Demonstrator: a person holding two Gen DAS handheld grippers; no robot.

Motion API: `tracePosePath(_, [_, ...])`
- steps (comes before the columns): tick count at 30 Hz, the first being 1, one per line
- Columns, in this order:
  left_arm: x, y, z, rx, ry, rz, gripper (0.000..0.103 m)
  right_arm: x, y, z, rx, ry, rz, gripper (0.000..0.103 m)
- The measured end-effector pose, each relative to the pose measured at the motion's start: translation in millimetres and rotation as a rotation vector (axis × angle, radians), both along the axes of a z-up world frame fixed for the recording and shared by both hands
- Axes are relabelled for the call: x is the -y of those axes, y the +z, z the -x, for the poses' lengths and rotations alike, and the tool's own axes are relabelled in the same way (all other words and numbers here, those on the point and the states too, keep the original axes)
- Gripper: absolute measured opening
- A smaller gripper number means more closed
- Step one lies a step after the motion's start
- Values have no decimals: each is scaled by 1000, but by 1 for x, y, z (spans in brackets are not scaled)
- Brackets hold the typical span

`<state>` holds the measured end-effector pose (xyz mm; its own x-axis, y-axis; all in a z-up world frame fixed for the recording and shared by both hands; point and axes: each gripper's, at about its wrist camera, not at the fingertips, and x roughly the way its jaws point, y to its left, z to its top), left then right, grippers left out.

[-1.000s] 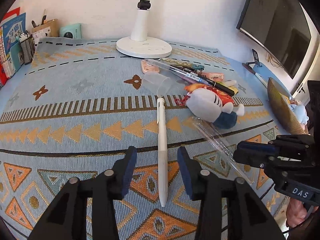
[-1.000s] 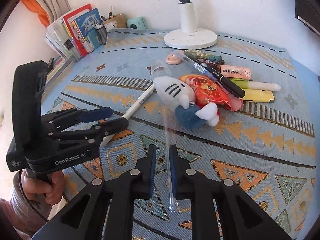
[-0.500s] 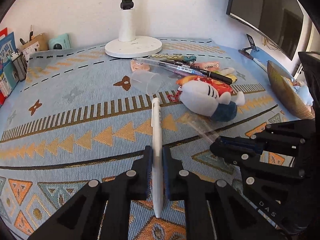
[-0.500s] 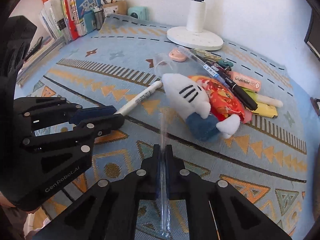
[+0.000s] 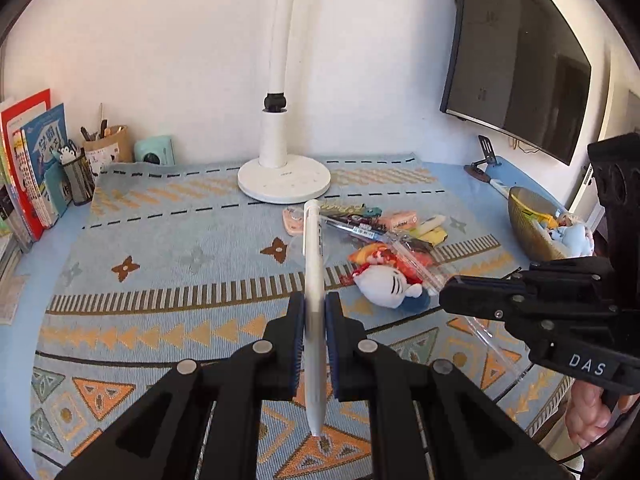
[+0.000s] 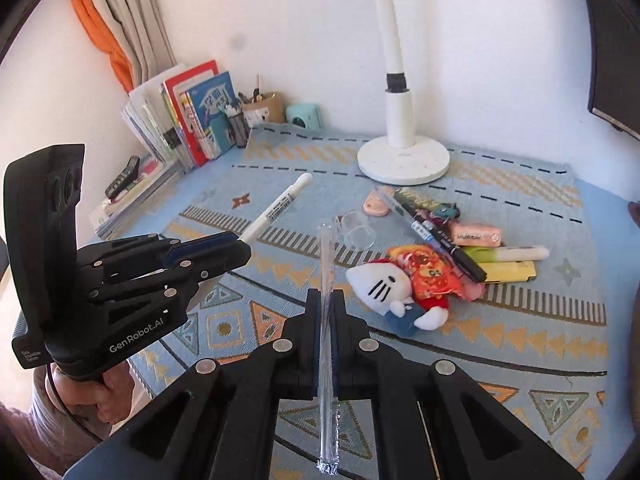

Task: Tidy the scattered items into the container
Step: 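Carry the white pen and clear straw to the woven bowl and release both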

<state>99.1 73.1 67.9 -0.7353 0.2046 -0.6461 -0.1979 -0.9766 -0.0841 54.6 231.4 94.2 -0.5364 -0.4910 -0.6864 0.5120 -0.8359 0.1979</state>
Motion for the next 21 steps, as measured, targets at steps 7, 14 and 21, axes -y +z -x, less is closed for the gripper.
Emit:
tracePosePath(7, [-47,35,16,-70,-83,-24,8,-63,32,-8,-87,-138,39,5])
tracePosePath(14, [-115,63,44,-105,-190,-88,8,-152,62,-16,-178,-328,67,5])
tracePosePath(21, [-216,81,59,-146,-383,-51,8,-248,73,-28,-214,-570,87,5])
